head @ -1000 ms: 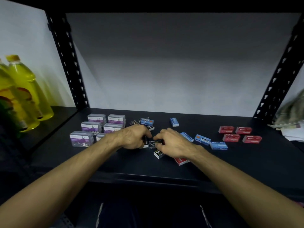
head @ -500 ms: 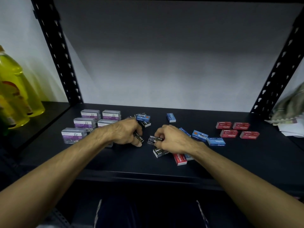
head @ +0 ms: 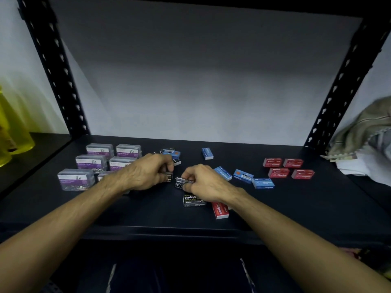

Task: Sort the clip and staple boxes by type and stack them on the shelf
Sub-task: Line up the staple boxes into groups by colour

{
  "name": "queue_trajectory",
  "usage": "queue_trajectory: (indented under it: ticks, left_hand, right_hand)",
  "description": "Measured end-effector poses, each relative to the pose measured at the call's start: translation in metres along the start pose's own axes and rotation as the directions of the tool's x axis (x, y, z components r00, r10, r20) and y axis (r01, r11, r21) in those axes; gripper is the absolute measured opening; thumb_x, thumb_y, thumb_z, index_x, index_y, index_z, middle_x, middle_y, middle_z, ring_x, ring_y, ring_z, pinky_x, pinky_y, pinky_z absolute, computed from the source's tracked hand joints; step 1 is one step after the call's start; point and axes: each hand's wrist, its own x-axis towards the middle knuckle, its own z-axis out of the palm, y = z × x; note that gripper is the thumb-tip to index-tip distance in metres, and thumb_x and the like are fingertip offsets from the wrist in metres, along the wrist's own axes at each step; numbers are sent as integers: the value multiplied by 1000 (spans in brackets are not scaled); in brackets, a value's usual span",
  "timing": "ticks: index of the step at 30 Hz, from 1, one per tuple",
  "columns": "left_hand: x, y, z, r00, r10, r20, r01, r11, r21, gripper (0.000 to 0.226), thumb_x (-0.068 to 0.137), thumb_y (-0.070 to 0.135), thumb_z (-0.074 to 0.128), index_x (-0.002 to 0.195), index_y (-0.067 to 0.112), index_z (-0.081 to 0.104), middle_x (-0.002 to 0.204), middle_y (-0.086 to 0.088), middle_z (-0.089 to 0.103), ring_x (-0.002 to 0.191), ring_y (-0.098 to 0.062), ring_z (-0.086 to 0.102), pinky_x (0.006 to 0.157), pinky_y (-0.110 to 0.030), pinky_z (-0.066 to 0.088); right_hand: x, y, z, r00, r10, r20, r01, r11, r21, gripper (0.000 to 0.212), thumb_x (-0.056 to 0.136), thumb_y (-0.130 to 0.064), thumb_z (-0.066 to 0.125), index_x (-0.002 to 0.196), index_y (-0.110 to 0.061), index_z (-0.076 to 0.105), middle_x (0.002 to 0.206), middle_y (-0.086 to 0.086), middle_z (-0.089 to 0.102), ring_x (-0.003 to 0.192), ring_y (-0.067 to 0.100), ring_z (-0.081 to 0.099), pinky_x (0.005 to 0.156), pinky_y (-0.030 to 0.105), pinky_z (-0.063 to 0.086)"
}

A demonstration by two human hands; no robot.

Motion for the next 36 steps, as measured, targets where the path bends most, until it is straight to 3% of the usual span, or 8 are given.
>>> queue_trajectory:
  ticks: [5,10,14,17,20,27,36]
  left_hand:
    - [-1,1,2,998,-50,26,50,999,-2,28,84,16,74,106,29,62,92,12,63,85,-6,62,72,-15,46]
    - [8,3,0,998,-63,-1,63,996,-67,24,83,16,76,104,27,70,87,13,68,80,-2,63,66,-11,42]
    - [24,18,-3,999,-29,-26,27,995,-100,21,81,14,76,99,26,71,85,11,69,79,-3,64,68,-9,45]
    - [41,35,-5,1000,2,-10,-3,993,-116,20,82,12,75,98,23,71,87,10,70,83,-9,67,73,-19,52]
    - [63,54,-1,1000,26,7,-24,988,-150,21,83,11,75,102,19,70,92,8,69,84,-8,65,68,-10,47]
    - [114,95,13,998,69,-9,-69,978,-199,21,84,7,74,104,13,72,96,0,72,87,-13,67,71,-14,48]
    - [152,119,40,993,120,20,-115,980,-164,19,83,8,74,98,19,71,91,6,68,82,-6,63,65,-10,42]
  right_hand:
    - [0,4,-1,1000,-14,-21,15,999,45,12,88,-26,67,99,-27,69,91,-11,67,79,4,61,68,25,47]
    - [2,13,-11,995,-28,-93,36,996,84,8,89,-21,66,94,-28,67,94,-12,61,76,3,60,60,17,40]
    - [4,29,-36,991,-15,-130,17,1000,18,11,87,-18,67,95,-25,69,87,-13,62,77,2,59,62,19,42]
    - [5,49,-61,987,12,-159,-23,998,-65,14,84,-13,67,95,-20,71,83,-12,63,76,5,60,66,22,44]
    - [5,72,-84,982,52,-180,-72,992,-105,14,85,-11,65,95,-20,70,87,-9,66,77,9,61,66,22,44]
    - [4,116,-120,974,119,-192,-166,953,-253,18,85,-10,64,99,-21,68,99,-5,66,91,16,61,82,34,51]
    - [7,143,-124,975,107,-193,-177,903,-392,28,85,-14,67,111,-24,70,110,-2,69,101,18,59,99,38,42]
